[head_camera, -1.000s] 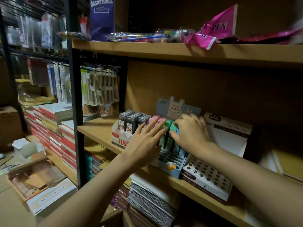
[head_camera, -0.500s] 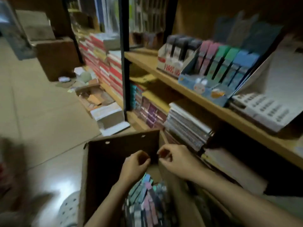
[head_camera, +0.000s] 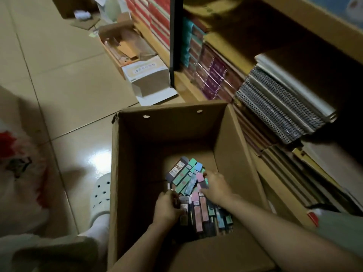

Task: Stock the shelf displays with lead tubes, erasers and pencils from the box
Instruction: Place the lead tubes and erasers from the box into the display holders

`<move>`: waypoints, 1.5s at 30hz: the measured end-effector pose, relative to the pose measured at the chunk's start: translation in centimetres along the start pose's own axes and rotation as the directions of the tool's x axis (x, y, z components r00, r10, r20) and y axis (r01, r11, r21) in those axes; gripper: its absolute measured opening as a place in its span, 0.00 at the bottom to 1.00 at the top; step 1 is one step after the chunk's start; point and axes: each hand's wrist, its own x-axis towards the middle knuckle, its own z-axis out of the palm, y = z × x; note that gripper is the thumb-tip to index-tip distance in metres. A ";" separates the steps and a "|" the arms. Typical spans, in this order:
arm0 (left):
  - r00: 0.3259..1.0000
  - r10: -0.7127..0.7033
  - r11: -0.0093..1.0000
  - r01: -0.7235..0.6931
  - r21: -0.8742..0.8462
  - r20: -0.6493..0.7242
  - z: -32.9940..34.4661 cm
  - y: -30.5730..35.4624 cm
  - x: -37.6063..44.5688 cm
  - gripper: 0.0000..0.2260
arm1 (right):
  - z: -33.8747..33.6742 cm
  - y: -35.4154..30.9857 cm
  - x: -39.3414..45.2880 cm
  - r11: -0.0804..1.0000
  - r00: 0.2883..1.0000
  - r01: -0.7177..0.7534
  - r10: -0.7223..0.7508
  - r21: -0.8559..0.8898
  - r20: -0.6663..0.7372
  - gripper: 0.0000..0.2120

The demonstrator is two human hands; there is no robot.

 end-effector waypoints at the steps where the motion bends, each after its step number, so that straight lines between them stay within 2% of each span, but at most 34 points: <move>1: 1.000 -0.005 1.000 0.005 -0.003 -0.003 0.3 -0.3 0.2 0.24 | 0.5 0.1 0.3 1.000 1.000 -0.019 0.018 -0.009 -0.014 0.22; 10: 0.997 -0.054 0.998 0.051 -0.036 -0.056 2.7 -0.7 1.2 0.25 | 1.8 -0.2 1.2 0.996 0.990 -0.091 0.091 -0.002 -0.111 0.25; 15: 0.985 0.032 0.997 -0.044 -0.069 -0.170 2.3 0.0 1.7 0.21 | 1.5 -0.1 0.9 0.993 0.985 -0.062 0.077 0.101 -0.153 0.21; 20: 0.973 0.074 0.947 -0.138 -0.290 -0.218 0.8 1.5 0.9 0.14 | -0.1 -1.0 -0.2 0.959 0.978 -0.044 0.098 0.281 -0.182 0.17; 23: 0.981 0.077 0.834 -0.161 -0.527 -0.178 -1.1 4.1 0.7 0.14 | -3.2 -2.2 -1.1 0.842 0.977 -0.111 0.190 0.529 -0.097 0.20; 25: 0.982 0.123 0.759 -0.186 -0.624 -0.142 -2.9 6.8 0.8 0.14 | -6.1 -3.3 -2.0 0.715 0.983 -0.107 0.182 0.691 -0.036 0.26; 29: 0.931 0.363 0.719 -0.305 -0.625 -0.038 -8.2 13.6 0.3 0.12 | -12.8 -5.5 -5.6 0.416 0.993 -0.093 0.101 0.905 0.055 0.31; 31: 0.865 0.495 0.716 -0.354 -0.601 0.080 -10.8 17.0 -0.8 0.13 | -15.9 -6.2 -8.2 0.365 0.997 -0.052 0.067 0.930 0.030 0.26; 33: 0.797 0.585 0.741 -0.448 -0.500 0.152 -13.2 20.2 -2.5 0.12 | -18.6 -6.3 -10.7 0.342 1.000 -0.002 0.025 0.940 -0.007 0.21; 35: 0.729 0.656 0.731 -0.551 -0.403 0.194 -14.9 23.1 -4.3 0.10 | -21.2 -6.4 -13.1 0.352 0.998 0.060 0.006 0.934 -0.067 0.19; 38: 0.641 0.736 0.670 -0.645 -0.368 0.215 -16.6 27.0 -7.2 0.11 | -24.9 -6.4 -16.1 0.435 0.984 0.160 0.006 0.886 -0.180 0.18; 41: 0.580 0.791 0.601 -0.674 -0.430 0.196 -17.5 29.3 -9.3 0.12 | -28.4 -6.1 -18.1 0.558 0.952 0.249 0.009 0.791 -0.306 0.16; 45: 0.520 0.840 0.497 -0.630 -0.596 0.151 -18.2 31.4 -10.4 0.14 | -32.4 -5.8 -20.6 0.735 0.855 0.375 -0.040 0.564 -0.516 0.19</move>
